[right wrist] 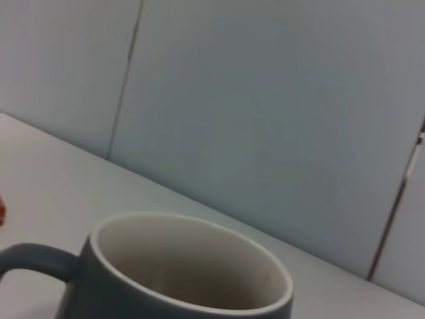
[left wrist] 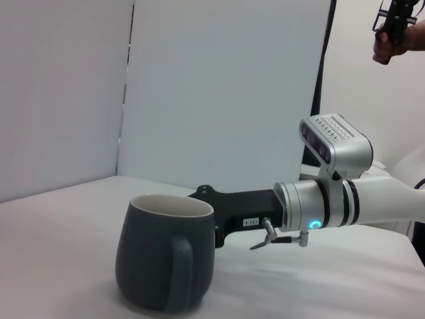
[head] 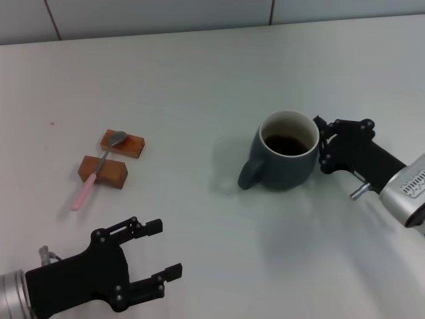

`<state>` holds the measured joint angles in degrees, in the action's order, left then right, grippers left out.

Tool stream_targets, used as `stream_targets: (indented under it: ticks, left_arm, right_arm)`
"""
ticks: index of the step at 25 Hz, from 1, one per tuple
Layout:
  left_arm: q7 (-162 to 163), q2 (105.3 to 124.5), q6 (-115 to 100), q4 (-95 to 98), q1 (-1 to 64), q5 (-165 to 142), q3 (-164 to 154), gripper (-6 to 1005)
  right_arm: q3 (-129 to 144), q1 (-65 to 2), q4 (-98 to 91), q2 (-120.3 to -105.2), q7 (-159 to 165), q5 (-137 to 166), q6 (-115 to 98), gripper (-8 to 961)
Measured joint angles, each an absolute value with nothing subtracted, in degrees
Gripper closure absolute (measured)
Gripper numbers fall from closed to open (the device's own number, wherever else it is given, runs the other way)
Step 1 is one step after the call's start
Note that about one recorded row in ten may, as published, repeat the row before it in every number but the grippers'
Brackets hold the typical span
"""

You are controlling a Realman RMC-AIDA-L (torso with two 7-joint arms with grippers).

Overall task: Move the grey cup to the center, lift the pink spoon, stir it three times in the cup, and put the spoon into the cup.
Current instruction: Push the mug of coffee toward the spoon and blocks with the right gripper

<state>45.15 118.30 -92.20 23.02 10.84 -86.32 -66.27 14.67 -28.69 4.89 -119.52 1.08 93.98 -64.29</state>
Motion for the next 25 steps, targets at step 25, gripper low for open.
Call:
stream_targets:
  ticks: [25]
  left_arm:
    - [45.2, 118.12, -92.4, 23.0, 11.5, -86.3, -64.8, 234]
  right_arm:
    - [14.8, -39.0, 15.2, -119.59, 1.2, 96.5, -59.6, 944]
